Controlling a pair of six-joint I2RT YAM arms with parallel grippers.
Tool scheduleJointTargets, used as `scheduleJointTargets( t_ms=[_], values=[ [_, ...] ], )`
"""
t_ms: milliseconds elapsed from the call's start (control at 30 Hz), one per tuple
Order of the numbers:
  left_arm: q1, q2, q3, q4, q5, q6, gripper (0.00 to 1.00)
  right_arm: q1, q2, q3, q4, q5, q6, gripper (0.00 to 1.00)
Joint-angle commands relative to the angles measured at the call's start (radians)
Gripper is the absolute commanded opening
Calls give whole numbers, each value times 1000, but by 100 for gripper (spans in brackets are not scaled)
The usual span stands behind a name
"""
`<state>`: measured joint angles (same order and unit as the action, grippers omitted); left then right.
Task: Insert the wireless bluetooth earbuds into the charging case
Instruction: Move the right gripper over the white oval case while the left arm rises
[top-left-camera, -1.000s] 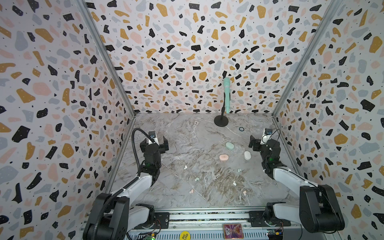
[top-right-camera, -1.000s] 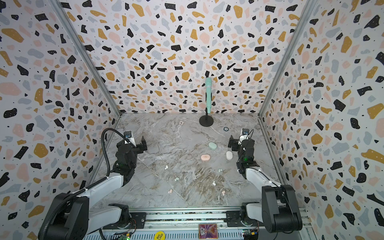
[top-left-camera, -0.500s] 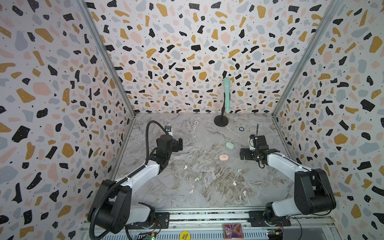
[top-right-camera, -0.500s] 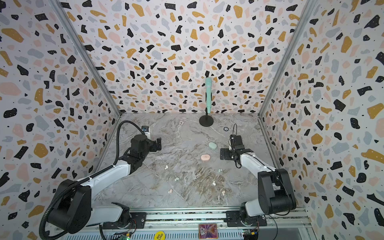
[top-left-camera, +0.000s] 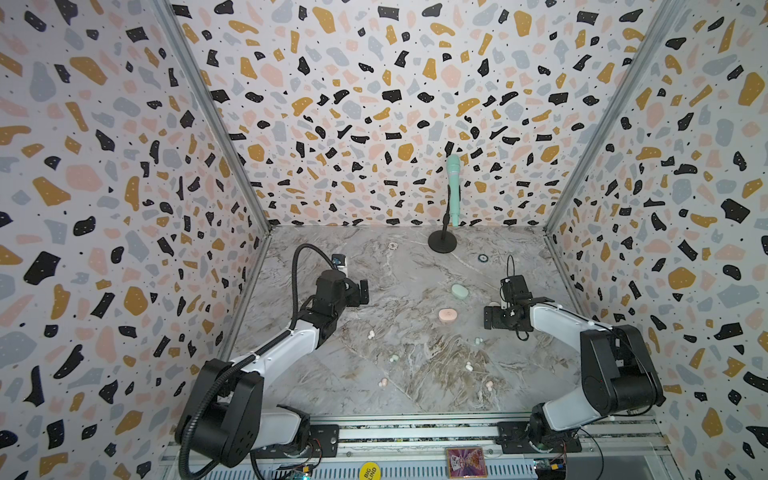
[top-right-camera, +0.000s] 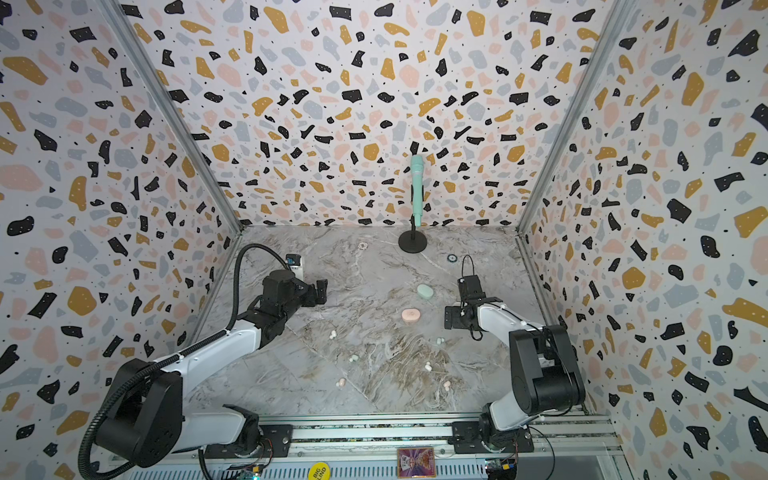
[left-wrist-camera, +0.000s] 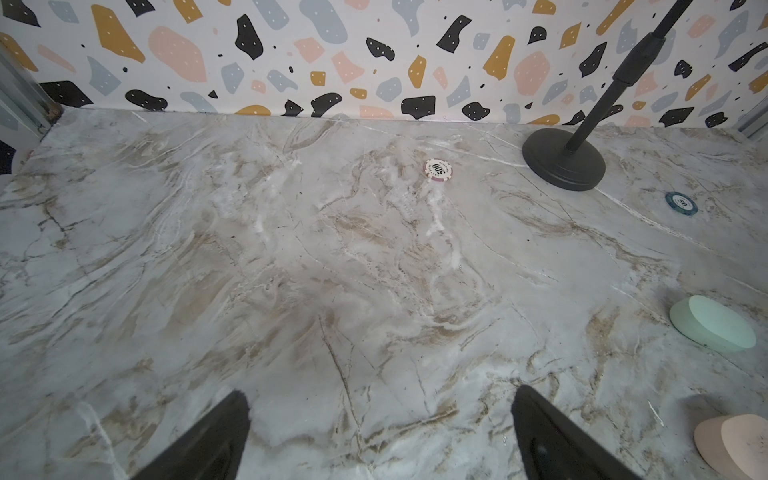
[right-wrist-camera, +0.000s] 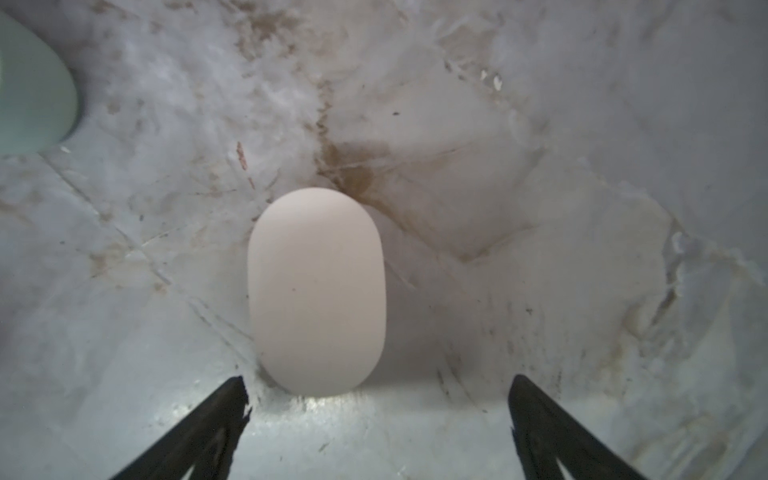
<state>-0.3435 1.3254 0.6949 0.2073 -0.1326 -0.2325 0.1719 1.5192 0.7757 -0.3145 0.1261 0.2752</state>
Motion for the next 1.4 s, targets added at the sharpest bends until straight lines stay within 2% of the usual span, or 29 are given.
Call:
scheduleJointTargets(
  t_ms=[0, 467, 667, 900, 1033, 1367],
  values=[
    [-2, -2, 31, 3, 13, -7, 100, -23, -5, 42, -18, 46, 17, 99],
    [-2, 17, 43, -13, 10, -7, 100, -120, 5, 75, -39, 130, -2, 99],
    [-2, 19, 45, -17, 11, -10, 100, -129, -35, 145, -109, 36, 29, 99],
    [-2, 24, 49, -18, 25, -15, 100, -126, -7, 242, -204, -168, 193, 99],
    [-3, 25, 52, -17, 33, -18, 100, -116, 65, 316, -281, -157, 250, 99],
    [-2, 19, 56, -29, 33, -18, 100, -99, 177, 383, -286, -141, 344, 99]
  ],
)
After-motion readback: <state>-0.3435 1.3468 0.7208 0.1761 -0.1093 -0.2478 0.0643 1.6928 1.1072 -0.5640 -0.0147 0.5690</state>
